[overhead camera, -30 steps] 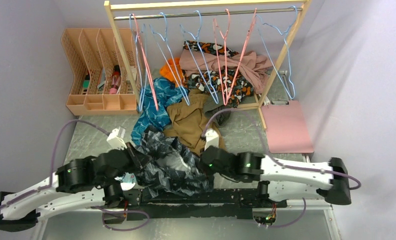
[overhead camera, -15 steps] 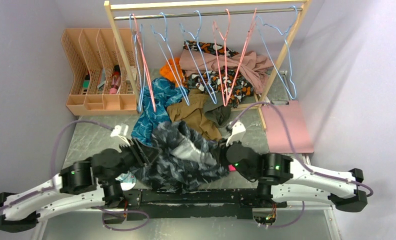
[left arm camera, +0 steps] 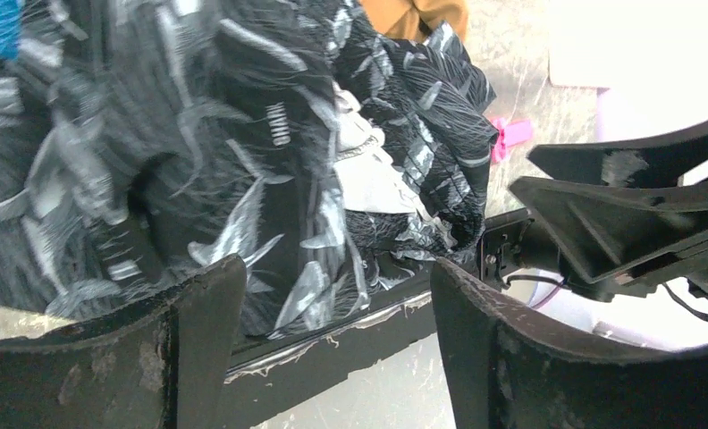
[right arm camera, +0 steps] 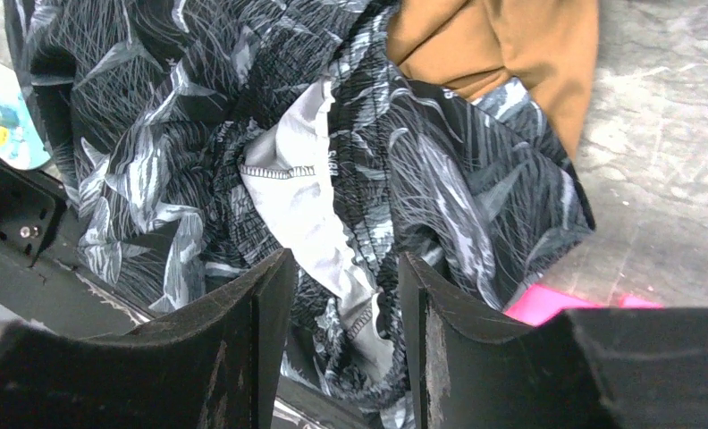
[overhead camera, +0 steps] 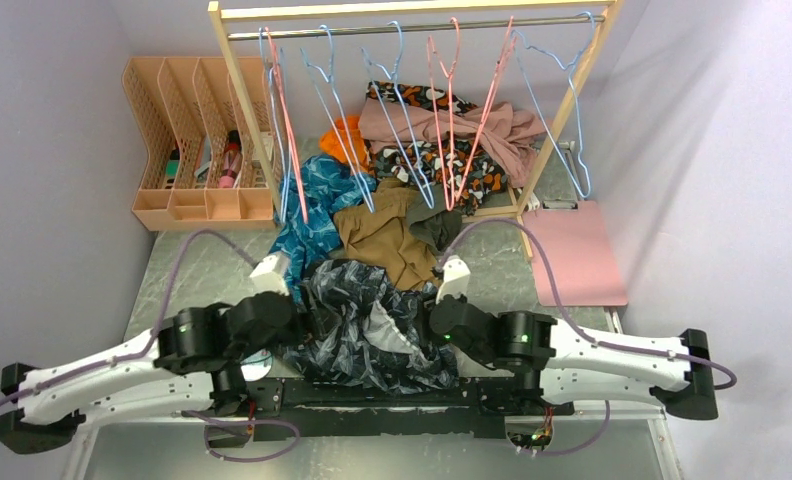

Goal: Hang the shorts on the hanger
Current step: Adjust the shorts at the center of the board.

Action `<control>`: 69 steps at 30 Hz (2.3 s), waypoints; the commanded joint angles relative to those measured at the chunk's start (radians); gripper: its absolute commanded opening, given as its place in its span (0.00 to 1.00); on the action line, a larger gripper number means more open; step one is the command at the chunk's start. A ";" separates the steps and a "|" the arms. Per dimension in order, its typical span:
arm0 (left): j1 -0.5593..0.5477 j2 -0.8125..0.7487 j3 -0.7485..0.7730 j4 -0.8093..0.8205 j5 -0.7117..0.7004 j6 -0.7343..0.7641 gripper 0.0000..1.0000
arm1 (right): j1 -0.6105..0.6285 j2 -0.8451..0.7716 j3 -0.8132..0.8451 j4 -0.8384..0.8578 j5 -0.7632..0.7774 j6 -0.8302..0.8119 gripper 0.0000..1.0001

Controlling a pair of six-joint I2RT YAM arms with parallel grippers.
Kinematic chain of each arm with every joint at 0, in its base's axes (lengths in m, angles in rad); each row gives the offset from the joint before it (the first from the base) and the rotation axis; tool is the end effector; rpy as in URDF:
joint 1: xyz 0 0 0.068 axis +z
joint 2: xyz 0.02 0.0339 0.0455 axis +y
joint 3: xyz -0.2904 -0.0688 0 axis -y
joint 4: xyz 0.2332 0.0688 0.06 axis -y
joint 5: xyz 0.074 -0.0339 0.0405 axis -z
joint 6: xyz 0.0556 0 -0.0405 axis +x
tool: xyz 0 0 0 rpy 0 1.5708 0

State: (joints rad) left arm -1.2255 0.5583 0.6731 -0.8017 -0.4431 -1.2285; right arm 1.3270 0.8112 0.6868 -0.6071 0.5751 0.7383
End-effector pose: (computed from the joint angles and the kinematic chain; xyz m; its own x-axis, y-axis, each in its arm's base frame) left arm 0.0544 -0.0809 0.2749 -0.7671 -0.3816 -0.5156 0.0455 0.7694 -0.6371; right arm 0.0652 0.1370 0.2741 -0.6016 -0.0787 -0.7949 -0.4215 0.8766 0.2321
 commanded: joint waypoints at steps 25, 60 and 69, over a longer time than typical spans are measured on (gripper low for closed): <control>-0.024 0.445 0.038 -0.051 -0.060 -0.070 0.07 | -0.003 0.112 -0.095 0.188 -0.058 0.002 0.47; -0.025 -0.168 -0.045 -0.395 -0.257 -0.414 0.07 | -0.171 0.368 -0.024 0.354 -0.254 -0.075 0.51; -0.025 -0.168 -0.028 -0.417 -0.271 -0.425 0.07 | -0.224 0.332 -0.127 0.331 -0.295 -0.021 0.50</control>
State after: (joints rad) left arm -1.2465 0.3954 0.6109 -1.1839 -0.6636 -1.6352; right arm 1.1240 1.1603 0.5938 -0.2634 0.3210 0.6857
